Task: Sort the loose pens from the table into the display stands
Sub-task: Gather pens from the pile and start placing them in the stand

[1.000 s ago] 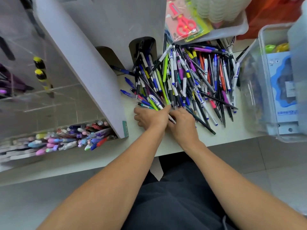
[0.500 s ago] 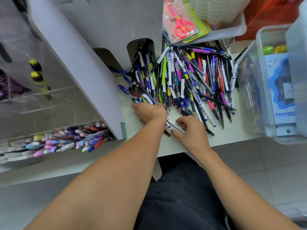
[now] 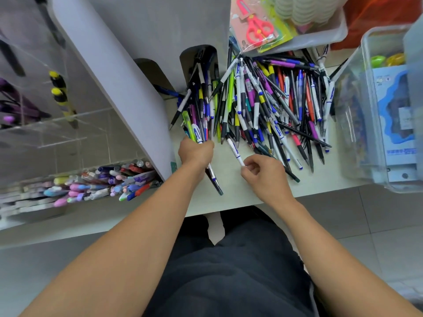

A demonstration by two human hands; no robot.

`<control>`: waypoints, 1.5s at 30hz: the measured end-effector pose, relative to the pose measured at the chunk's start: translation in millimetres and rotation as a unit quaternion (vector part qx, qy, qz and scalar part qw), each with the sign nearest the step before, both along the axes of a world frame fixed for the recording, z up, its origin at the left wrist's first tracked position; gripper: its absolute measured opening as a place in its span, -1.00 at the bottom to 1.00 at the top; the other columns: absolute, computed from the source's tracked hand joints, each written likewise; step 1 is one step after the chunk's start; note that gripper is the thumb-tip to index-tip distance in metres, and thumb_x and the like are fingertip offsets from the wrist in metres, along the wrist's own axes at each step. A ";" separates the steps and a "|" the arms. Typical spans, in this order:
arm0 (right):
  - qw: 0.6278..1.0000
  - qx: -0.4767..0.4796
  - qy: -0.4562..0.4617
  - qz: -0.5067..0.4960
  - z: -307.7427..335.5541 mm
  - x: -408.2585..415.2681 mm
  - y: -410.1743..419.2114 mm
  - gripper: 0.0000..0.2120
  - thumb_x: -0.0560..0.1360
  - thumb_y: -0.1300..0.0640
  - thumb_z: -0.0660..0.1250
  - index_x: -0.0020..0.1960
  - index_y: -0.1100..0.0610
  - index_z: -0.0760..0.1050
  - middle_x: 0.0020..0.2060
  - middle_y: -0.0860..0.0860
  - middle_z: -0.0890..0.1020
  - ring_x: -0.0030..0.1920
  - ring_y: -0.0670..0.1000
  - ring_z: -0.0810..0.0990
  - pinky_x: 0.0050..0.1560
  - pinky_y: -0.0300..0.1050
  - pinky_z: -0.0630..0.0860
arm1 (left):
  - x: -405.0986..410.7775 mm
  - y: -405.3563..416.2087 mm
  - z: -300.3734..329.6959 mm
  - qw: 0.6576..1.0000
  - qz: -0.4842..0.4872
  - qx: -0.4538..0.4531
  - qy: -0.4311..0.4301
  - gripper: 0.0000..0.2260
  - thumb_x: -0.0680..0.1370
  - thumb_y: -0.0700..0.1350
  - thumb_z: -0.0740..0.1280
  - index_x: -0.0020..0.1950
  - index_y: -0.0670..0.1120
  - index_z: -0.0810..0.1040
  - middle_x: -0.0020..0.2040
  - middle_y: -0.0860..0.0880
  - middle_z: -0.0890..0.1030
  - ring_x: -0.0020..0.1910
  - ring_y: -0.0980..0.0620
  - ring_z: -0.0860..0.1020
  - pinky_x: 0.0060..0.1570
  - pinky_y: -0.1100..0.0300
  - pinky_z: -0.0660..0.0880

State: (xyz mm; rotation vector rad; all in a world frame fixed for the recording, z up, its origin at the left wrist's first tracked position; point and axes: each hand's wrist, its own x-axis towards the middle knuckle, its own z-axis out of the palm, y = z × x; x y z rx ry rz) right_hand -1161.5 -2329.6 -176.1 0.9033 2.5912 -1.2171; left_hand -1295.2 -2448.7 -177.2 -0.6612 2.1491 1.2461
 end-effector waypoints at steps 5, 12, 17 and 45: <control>0.981 -0.183 0.015 -0.061 8.4 -26.8 -16.6 -0.97 0.53 0.18 0.45 -0.08 0.13 0.67 -0.28 -0.03 0.67 -0.34 -0.19 0.58 -0.20 -0.25 0.58 | 6.2 -22.1 18.3 0.996 -0.050 0.060 -0.037 -0.83 0.48 -0.30 0.40 -0.14 -0.08 0.45 -0.32 -0.05 0.49 -0.38 0.01 0.46 -0.45 0.20 0.39; 0.931 -0.329 -0.012 -0.158 17.0 -67.9 -31.2 -0.94 0.53 0.31 0.44 -0.05 0.29 0.68 -0.22 0.19 0.71 -0.32 0.01 0.68 -0.27 -0.17 0.63 | 7.2 -35.3 33.0 0.980 -0.102 0.122 -0.121 -0.81 0.46 -0.30 0.41 0.05 -0.15 0.57 -0.27 -0.04 0.54 -0.40 0.07 0.47 -0.51 0.25 0.37; 0.931 -0.338 -0.043 -0.133 24.7 -70.9 -30.6 -0.84 0.56 0.40 0.35 -0.06 0.22 0.67 -0.17 0.19 0.70 -0.30 0.00 0.67 -0.24 -0.19 0.66 | 3.6 -33.0 32.2 0.982 -0.109 0.099 -0.117 -0.75 0.43 -0.14 0.51 0.09 -0.12 0.65 -0.11 -0.05 0.68 -0.21 0.01 0.58 -0.29 0.18 0.47; 0.738 -0.623 -0.032 -0.257 72.1 -103.4 -27.5 -0.59 0.62 -0.17 0.26 0.10 0.17 0.62 -0.10 0.13 0.70 -0.01 0.13 0.65 0.15 0.10 0.59 | 13.0 -63.9 119.9 0.933 -0.305 0.075 -0.176 -0.91 0.52 -0.25 0.36 -0.11 -0.12 0.47 -0.40 -0.03 0.50 -0.44 0.02 0.41 -0.50 0.29 0.37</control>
